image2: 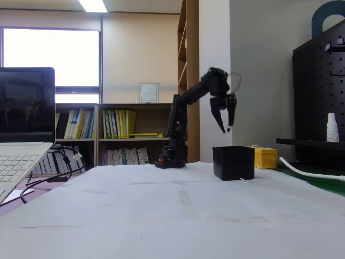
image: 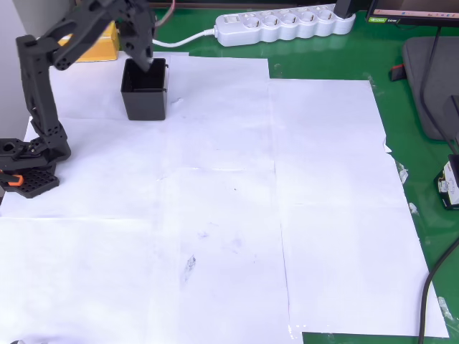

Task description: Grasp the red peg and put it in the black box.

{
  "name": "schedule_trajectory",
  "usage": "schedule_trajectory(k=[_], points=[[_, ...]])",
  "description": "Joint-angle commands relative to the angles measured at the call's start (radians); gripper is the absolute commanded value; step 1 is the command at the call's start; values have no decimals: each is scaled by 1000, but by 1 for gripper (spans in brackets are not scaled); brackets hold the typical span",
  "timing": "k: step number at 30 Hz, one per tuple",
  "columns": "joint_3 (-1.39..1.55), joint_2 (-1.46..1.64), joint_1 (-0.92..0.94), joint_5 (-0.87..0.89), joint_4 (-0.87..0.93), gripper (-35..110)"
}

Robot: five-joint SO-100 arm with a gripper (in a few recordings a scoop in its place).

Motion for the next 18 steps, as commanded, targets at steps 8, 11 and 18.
schedule_trajectory(k=[8,11,18], points=[[-675,-578,367,-388,-247,0],[-969,-703,440,-463,-387,0],[-1463,-899,499,-532,-552,0]])
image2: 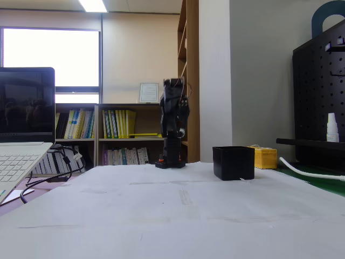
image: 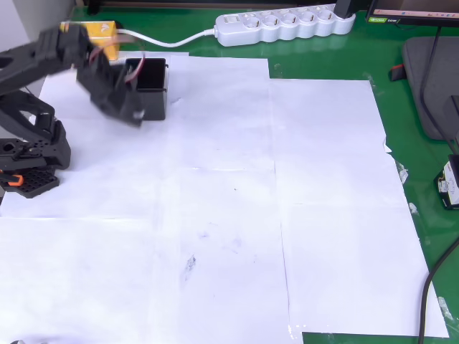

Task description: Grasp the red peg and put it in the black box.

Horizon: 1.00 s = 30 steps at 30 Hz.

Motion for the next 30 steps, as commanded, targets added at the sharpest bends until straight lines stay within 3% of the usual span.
schedule_trajectory(k=[1,7,13,24,30], points=[[-195,-153,2,-37,-107,0],[-603,-393,3,-78,-238,0],[-873,-667,23,-118,-186,0],[-999,-1034,26,-114,98,0],[-1000,-1068,67,-107,110,0]])
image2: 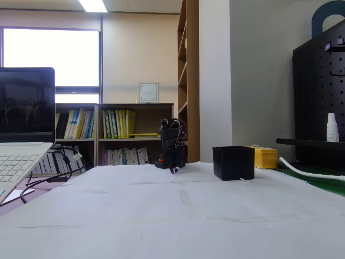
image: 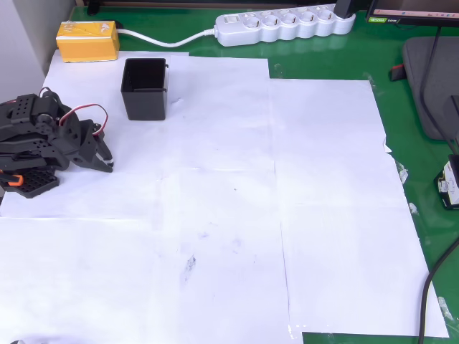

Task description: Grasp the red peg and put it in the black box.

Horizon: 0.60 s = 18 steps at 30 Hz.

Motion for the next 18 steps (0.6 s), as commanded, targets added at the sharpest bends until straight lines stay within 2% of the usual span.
schedule_trajectory(k=[1,10,13,18], points=[[-84,-95,43,-20,86,0],[-84,-95,107,-143,101,0],[-84,-95,101,-52,101,0],[-84,-95,107,-58,101,0]])
